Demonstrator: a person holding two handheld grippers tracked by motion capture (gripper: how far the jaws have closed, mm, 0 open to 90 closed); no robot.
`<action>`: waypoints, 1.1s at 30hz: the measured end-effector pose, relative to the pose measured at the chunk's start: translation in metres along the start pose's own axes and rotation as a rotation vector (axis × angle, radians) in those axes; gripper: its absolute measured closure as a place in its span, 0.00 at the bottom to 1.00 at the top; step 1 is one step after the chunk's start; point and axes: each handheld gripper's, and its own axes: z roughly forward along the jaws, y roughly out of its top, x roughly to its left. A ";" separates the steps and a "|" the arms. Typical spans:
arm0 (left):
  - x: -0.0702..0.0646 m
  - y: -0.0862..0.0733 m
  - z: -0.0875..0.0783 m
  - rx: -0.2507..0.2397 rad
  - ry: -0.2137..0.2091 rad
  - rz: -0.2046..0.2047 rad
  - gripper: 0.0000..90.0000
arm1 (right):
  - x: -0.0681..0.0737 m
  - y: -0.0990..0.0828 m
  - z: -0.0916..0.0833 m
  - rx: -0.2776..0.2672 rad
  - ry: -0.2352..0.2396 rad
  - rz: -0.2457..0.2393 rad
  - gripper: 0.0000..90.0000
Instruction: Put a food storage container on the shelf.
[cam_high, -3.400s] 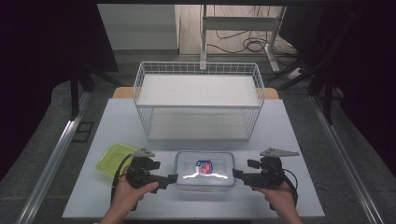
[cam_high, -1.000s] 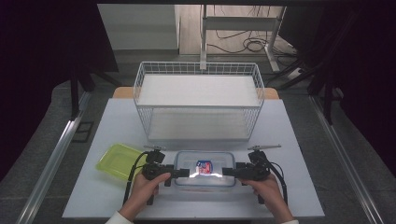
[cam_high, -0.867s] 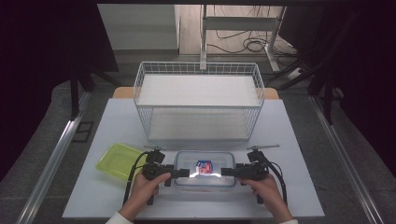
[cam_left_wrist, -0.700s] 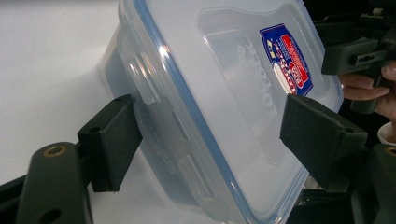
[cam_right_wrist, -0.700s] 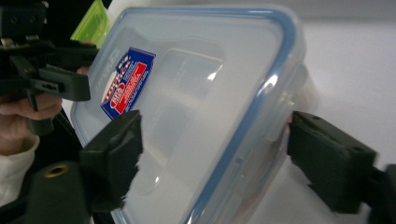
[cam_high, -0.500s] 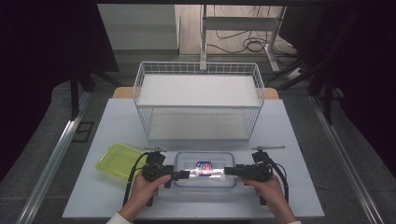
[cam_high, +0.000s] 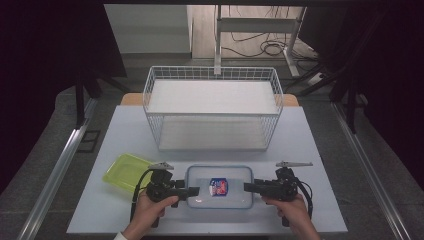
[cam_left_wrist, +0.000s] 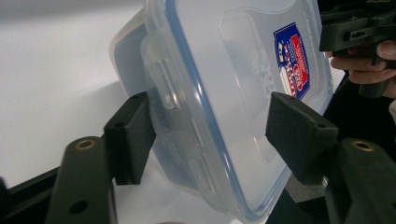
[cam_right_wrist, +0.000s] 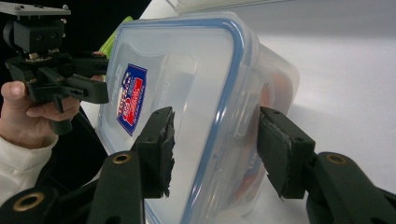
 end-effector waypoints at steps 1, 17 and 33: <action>-0.001 -0.002 -0.002 -0.006 -0.004 0.018 0.40 | 0.001 -0.001 -0.001 -0.002 -0.002 -0.009 0.54; 0.005 -0.010 -0.011 -0.027 -0.065 0.033 0.51 | 0.004 -0.008 -0.006 -0.023 0.015 -0.047 0.57; -0.001 -0.017 -0.012 -0.071 -0.050 0.037 0.52 | 0.008 -0.013 -0.007 -0.052 0.008 -0.030 0.59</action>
